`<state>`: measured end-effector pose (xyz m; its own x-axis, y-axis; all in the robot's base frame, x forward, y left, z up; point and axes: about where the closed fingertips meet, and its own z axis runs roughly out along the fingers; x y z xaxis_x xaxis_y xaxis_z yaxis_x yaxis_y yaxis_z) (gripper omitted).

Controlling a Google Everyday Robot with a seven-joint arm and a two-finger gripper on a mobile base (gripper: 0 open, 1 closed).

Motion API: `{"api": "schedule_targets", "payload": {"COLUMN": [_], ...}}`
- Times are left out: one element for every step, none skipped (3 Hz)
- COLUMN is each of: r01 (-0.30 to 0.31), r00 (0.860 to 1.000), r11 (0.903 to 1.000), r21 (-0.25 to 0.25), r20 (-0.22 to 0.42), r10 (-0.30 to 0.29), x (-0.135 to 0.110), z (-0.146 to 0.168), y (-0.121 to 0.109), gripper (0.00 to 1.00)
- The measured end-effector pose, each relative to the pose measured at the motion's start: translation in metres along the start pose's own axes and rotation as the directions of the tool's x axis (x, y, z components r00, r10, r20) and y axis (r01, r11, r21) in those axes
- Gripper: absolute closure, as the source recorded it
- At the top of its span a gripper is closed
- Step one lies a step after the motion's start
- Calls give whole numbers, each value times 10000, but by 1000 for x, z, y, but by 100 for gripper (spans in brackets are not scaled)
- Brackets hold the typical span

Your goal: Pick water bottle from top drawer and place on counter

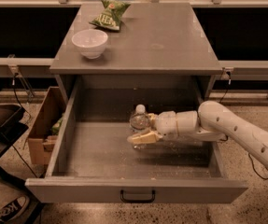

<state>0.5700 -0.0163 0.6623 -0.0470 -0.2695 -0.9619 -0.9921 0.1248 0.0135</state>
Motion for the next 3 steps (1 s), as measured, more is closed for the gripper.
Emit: {"api": "schedule_targets", "payload": {"r01": [-96, -772, -1101], "r00": [9999, 9969, 9936], "r11": [10000, 9963, 9939], "r21": [7, 389, 60], "r20": [87, 161, 268], "r10": [96, 766, 1099], "x": [-5, -22, -93], "z": [3, 9, 14], "y": [0, 8, 43], "gripper": [81, 100, 100]}}
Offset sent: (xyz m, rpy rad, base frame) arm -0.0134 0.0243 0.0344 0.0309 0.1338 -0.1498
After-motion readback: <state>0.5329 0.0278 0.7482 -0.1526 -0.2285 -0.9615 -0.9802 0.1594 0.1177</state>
